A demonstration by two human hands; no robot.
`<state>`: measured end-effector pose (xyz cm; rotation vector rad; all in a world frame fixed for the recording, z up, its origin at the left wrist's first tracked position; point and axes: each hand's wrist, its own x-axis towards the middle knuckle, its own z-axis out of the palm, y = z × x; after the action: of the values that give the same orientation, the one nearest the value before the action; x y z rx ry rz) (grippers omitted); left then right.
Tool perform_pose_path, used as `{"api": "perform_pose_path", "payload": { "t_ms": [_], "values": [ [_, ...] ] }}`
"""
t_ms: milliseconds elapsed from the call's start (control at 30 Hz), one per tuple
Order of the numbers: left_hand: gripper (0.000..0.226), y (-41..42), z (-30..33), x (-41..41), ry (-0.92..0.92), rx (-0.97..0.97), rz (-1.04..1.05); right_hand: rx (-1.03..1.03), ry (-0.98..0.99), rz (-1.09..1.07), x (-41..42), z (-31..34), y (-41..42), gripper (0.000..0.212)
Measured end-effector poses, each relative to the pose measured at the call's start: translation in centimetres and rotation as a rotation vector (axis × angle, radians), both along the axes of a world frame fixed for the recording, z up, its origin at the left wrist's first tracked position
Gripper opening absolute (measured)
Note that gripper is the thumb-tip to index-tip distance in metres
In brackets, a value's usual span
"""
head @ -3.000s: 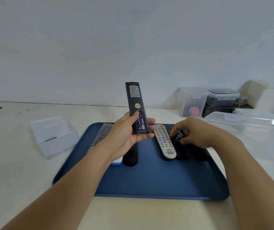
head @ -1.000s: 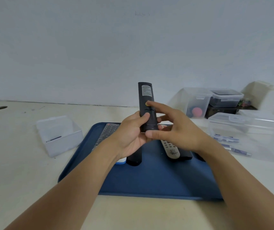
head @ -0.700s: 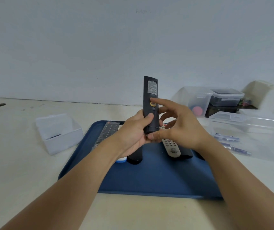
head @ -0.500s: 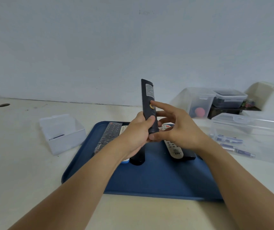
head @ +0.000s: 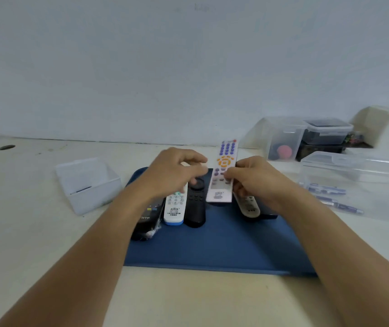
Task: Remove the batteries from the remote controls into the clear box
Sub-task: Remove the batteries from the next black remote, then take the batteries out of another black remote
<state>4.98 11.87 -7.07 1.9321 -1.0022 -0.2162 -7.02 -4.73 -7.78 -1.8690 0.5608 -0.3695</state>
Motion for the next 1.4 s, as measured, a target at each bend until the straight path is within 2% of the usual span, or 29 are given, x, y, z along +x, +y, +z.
{"api": "perform_pose_path", "payload": {
  "t_ms": [100,200,267,333,400,467,567,700,867,967,1067,1133,1200,1267,1300,1333,1400],
  "values": [
    [0.019,1.1,-0.3,1.3,-0.278,0.197,0.174,-0.113,0.110,-0.017,0.2,-0.4,0.1,0.029],
    [0.023,1.4,-0.9,1.7,-0.334,0.419,0.147,-0.235,0.145,-0.017,0.2,-0.5,0.3,0.027],
    [0.027,1.4,-1.2,1.9,-0.353,0.485,0.146,-0.327,0.161,-0.014,0.2,-0.7,0.6,0.023],
    [0.026,1.4,-1.3,2.2,-0.360,0.512,0.146,-0.398,0.190,-0.015,0.1,-0.8,0.9,0.020],
    [0.024,1.4,-1.4,2.4,-0.363,0.540,0.146,-0.584,0.198,-0.033,-0.1,-0.6,1.2,0.018],
    [0.023,1.4,-1.5,2.7,-0.365,0.558,0.144,-0.780,0.121,-0.055,-0.2,-0.3,1.8,0.020],
    [0.023,1.3,-1.6,2.8,-0.353,0.561,0.143,-0.849,-0.035,0.057,-0.3,-0.2,4.0,0.019],
    [0.025,1.3,-1.7,3.0,-0.354,0.555,0.135,-0.998,0.124,0.212,-0.3,-1.2,6.5,0.048],
    [0.023,1.3,-1.8,3.1,-0.321,0.536,0.122,-1.071,0.220,0.208,0.1,-1.4,7.2,0.046],
    [0.021,1.3,-1.9,3.1,-0.326,0.521,0.119,-0.891,0.152,0.178,0.0,-0.9,7.0,0.032],
    [0.022,1.3,-1.8,3.1,-0.321,0.534,0.126,-0.555,0.001,-0.029,0.0,0.9,5.1,0.037],
    [0.036,1.2,-1.9,3.0,-0.344,0.517,0.156,-0.260,-0.092,-0.123,-0.4,2.2,2.9,0.033],
    [0.062,1.2,-1.4,2.4,-0.319,0.332,0.203,0.038,-0.176,-0.140,-1.2,3.0,0.5,0.025],
    [0.077,1.0,-0.2,1.0,-0.150,0.026,0.151,0.259,-0.242,-0.085,-1.9,3.1,-1.3,0.024],
    [0.077,0.8,0.4,0.4,-0.006,-0.089,0.055,0.340,-0.266,-0.052,-2.1,3.0,-1.8,0.025],
    [0.072,0.5,0.7,-0.2,0.152,-0.155,-0.075,0.404,-0.281,-0.016,-2.1,2.8,-2.0,0.025],
    [0.050,-0.4,0.4,-1.4,0.408,-0.156,-0.327,0.497,-0.309,0.054,-1.8,2.4,-2.1,0.028]
  ]
}}
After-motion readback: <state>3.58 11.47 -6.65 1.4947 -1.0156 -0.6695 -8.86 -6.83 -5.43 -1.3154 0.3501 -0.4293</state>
